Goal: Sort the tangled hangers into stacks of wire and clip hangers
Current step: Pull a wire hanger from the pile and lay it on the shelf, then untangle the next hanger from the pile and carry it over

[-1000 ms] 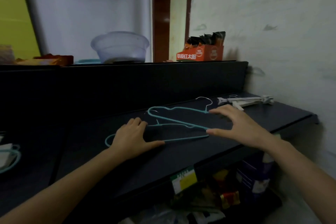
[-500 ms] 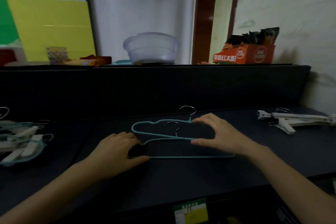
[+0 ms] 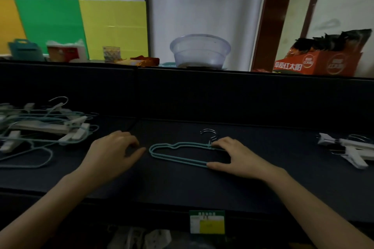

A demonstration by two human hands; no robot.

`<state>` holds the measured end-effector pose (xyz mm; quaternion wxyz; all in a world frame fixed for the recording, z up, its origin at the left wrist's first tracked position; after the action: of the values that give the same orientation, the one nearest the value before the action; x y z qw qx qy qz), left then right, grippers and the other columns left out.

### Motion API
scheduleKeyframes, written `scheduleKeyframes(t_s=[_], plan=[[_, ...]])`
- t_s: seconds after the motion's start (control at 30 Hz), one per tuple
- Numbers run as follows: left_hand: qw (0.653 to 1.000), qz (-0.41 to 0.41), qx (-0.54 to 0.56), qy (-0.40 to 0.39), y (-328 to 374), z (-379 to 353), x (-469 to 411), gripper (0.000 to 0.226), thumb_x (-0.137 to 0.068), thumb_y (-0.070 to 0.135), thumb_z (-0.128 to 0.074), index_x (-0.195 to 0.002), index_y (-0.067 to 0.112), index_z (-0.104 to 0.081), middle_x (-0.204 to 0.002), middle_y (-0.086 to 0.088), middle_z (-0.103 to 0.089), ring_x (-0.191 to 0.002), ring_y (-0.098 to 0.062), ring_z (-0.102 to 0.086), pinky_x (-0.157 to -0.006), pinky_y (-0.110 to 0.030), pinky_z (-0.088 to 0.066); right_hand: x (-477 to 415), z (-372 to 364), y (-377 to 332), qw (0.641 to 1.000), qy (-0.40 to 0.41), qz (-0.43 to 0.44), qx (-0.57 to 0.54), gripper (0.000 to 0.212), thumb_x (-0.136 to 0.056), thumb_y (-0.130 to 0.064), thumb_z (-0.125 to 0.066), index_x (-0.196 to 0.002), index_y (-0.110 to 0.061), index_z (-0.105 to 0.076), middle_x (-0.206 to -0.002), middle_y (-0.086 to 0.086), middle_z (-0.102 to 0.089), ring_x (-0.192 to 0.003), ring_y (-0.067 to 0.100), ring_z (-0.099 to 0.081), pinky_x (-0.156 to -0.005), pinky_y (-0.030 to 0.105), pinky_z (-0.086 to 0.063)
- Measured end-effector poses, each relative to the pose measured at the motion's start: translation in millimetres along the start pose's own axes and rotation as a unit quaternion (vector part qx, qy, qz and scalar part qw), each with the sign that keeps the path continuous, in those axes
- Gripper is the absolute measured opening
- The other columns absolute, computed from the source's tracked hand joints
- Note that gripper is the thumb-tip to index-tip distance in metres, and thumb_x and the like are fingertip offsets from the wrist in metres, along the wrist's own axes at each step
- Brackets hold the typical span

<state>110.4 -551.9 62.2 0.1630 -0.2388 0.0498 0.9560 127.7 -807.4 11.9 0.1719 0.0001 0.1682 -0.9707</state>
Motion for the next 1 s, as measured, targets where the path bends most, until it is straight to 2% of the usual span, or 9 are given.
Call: scheduleKeyframes(t_s=[0.13, 0.33, 0.43, 0.6, 0.77, 1.0], plan=[[0.999, 0.030, -0.011, 0.027, -10.1, 10.5, 20.9, 0.030, -0.088, 0.049, -0.047, -0.101, 0.027, -0.064, -0.095, 0.013, -0.062, -0.092, -0.008, -0.055, -0.062, -0.022, -0.035, 3.2, 9.5, -25.8, 0.998, 0.022, 0.044, 0.040, 0.067, -0.082, -0.061, -0.050, -0.139, -0.031, -0.031, -0.145, -0.013, -0.032, -0.129, 0.008, -0.034, -0.103, 0.029, -0.035], [0.995, 0.085, -0.031, 0.049, -37.7, 38.1, 71.9, 0.033, -0.089, 0.047, -0.048, -0.106, 0.024, -0.064, -0.101, 0.009, -0.064, -0.096, -0.010, -0.058, -0.066, -0.021, -0.041, -0.9, 15.8, -112.5, 0.983, 0.087, 0.156, 0.032, 0.044, -0.090, -0.049, -0.047, -0.130, -0.033, -0.045, -0.133, -0.014, -0.047, -0.120, 0.008, -0.045, -0.097, 0.033, -0.041], [0.991, 0.113, -0.050, 0.048, -60.9, 54.6, 103.5, 0.034, -0.089, 0.048, -0.046, -0.106, 0.025, -0.064, -0.102, 0.010, -0.064, -0.098, -0.009, -0.058, -0.067, -0.022, -0.042, -5.0, 1.8, -164.4, 0.974, 0.088, 0.207, 0.023, 0.041, -0.090, -0.049, -0.048, -0.128, -0.036, -0.046, -0.130, -0.014, -0.050, -0.118, 0.010, -0.048, -0.095, 0.034, -0.042], [0.982, 0.163, -0.078, 0.056, -113.6, 77.9, 157.2, 0.029, -0.088, 0.047, -0.048, -0.098, 0.025, -0.065, -0.095, 0.010, -0.065, -0.090, -0.009, -0.059, -0.063, -0.020, -0.040, -17.8, -34.6, -248.5, 0.960, 0.074, 0.271, 0.010, 0.041, -0.090, -0.050, -0.047, -0.128, -0.038, -0.045, -0.130, -0.015, -0.050, -0.119, 0.009, -0.047, -0.089, 0.029, -0.040], [0.974, 0.190, -0.103, 0.061, -167.9, 95.5, 197.6, 0.025, -0.086, 0.044, -0.054, -0.095, 0.024, -0.067, -0.091, 0.008, -0.067, -0.089, -0.013, -0.061, -0.062, -0.022, -0.039, -36.7, -71.4, -319.3, 0.950, 0.050, 0.309, 0.005, 0.042, -0.090, -0.051, -0.047, -0.129, -0.035, -0.045, -0.127, -0.013, -0.052, -0.113, 0.009, -0.048, -0.079, 0.024, -0.039], [0.977, 0.185, -0.097, 0.054, -250.1, 116.5, 227.8, 0.026, -0.085, 0.044, -0.055, -0.098, 0.025, -0.067, -0.093, 0.010, -0.066, -0.091, -0.012, -0.060, -0.064, -0.022, -0.037, -75.5, -103.7, -394.2, 0.957, 0.057, 0.285, -0.008, 0.044, -0.090, -0.051, -0.048, -0.131, -0.033, -0.045, -0.131, -0.013, -0.051, -0.118, 0.009, -0.047, -0.091, 0.026, -0.040]])
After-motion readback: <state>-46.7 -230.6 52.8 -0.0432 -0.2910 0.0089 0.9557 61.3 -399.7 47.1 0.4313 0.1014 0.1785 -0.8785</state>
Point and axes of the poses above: each hand's wrist, its own x-axis away from the middle knuckle, its own z-axis out of the back of the hand, y = z × x, the point moved 9 cm from there along -x, towards the middle knuckle
